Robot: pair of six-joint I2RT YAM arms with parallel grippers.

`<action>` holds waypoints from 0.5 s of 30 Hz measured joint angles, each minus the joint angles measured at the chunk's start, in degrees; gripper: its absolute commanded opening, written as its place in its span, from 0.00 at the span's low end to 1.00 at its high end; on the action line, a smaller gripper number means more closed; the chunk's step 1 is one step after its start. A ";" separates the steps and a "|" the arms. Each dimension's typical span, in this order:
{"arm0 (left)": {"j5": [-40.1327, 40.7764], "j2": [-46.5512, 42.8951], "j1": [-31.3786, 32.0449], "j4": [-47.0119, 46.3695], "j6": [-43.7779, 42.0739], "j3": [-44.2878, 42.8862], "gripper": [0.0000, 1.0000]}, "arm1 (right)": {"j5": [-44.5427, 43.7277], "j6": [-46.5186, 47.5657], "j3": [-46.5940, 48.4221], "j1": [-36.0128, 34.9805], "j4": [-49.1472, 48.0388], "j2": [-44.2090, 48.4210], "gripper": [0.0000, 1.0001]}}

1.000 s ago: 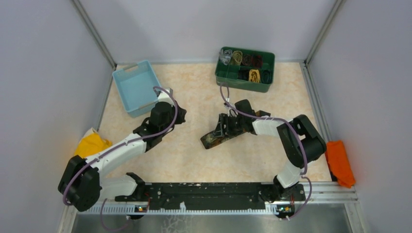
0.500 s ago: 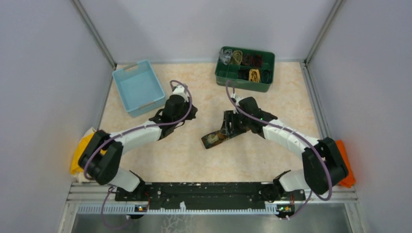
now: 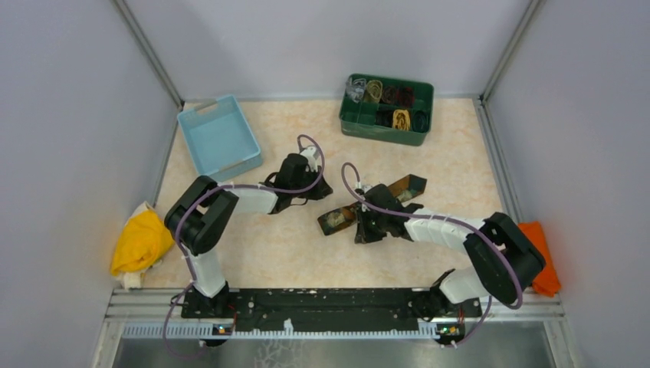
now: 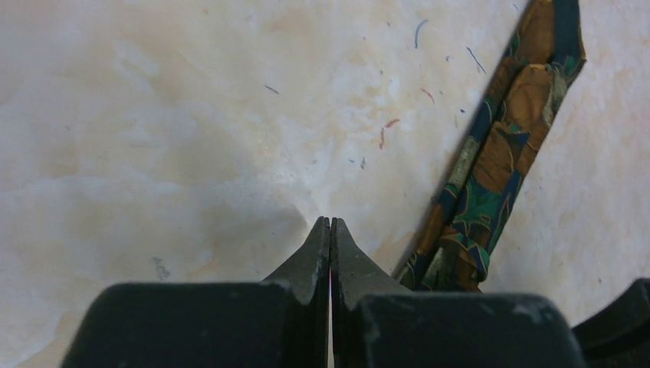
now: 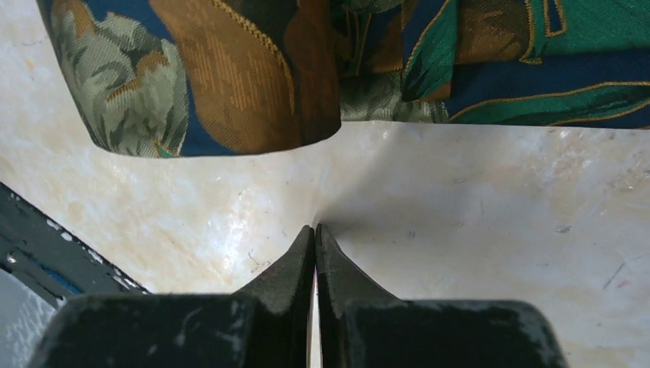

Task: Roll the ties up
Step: Roll the tie at the center of the board.

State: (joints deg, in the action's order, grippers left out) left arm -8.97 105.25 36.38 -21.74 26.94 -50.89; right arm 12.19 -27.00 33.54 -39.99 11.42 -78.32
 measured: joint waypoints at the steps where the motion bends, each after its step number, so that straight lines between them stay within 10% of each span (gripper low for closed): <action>1: -0.98 0.09 0.00 -0.55 0.00 0.42 0.00 | -0.17 -0.15 -0.17 -0.02 -0.90 -0.72 0.00; 15: -5.20 -0.20 0.00 -3.30 0.24 4.90 0.00 | -0.48 -1.46 5.60 -0.79 -16.11 -12.92 0.00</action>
State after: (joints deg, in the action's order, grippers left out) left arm -14.17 105.06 36.38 -25.04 27.18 -46.00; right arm 11.70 -28.47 39.13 -40.77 -4.69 -91.24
